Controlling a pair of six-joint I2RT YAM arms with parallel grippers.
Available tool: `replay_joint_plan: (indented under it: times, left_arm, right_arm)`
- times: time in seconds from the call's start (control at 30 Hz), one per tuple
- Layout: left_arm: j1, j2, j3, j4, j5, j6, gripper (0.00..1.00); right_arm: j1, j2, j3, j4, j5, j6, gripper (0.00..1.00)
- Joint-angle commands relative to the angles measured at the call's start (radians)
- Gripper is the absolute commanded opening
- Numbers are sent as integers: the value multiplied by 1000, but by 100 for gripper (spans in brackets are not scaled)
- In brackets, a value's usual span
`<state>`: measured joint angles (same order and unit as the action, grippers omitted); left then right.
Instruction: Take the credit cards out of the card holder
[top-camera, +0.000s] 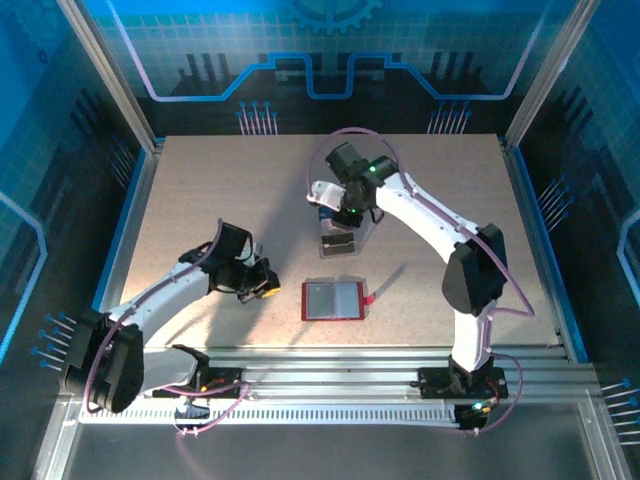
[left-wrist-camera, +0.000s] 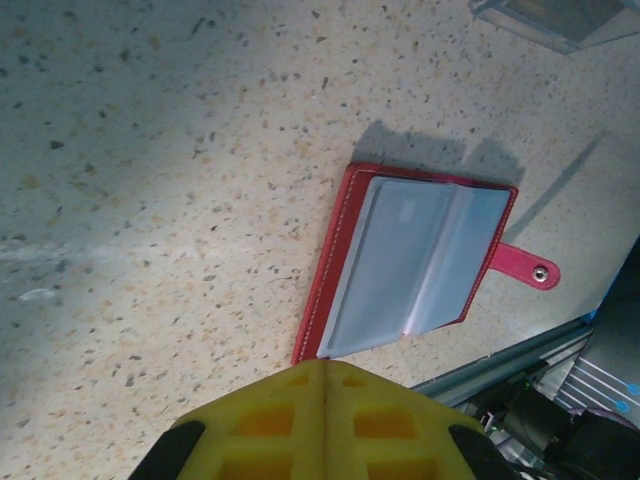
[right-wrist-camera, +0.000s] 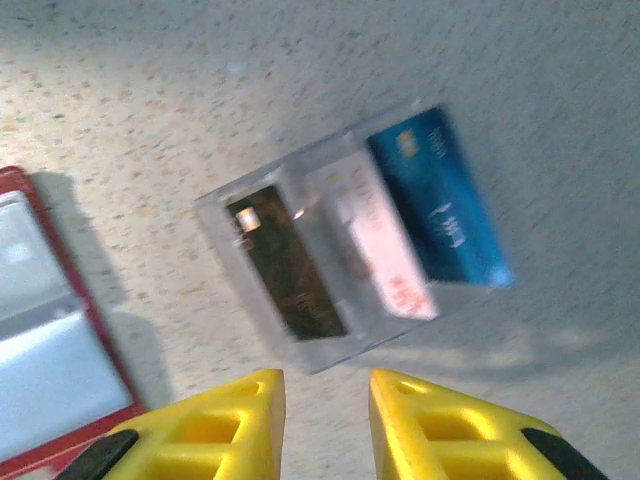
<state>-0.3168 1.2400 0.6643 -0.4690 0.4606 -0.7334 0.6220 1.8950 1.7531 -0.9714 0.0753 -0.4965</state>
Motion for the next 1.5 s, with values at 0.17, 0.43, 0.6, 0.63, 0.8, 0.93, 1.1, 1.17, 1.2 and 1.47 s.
replay_joint_plan:
  times: [0.17,0.43,0.6,0.63,0.8,0.93,1.1,1.17,1.2,1.47]
  left_arm:
    - [-56,106,24,90,65,-12,0]
    - [-142,232,64,136,69,-20,0]
    - [-176,279,67,164,70,-31,0]
    - [-179,288,70,163,71,-31,0]
    - [-188,330,72,156,72,-23,0]
    - [-192,348,67,158,74,-19,0]
    - [-191,371,65,148,64,-9,0]
    - [-190,381,64,145,62,-8,0]
    - [-190,382,63,141,58,-6,0]
    - [-190,385,63,113,37,8,0]
  right_arm:
    - [12,-299,-425,337,-262,603,23]
    - [23,-418,-684,564,-457,1001,16]
    - [40,-378,-745,631,-563,1128,15]
    - [44,-359,-745,631,-580,1146,15]
    - [85,-266,-746,675,-610,1216,15]
    - [117,-198,-724,673,-595,1246,12]
    - [150,-144,-707,670,-573,1265,11]
    - [160,-136,-702,654,-547,1268,11]
    - [163,-133,-700,644,-536,1270,11]
    - [203,-70,-659,604,-494,1277,12]
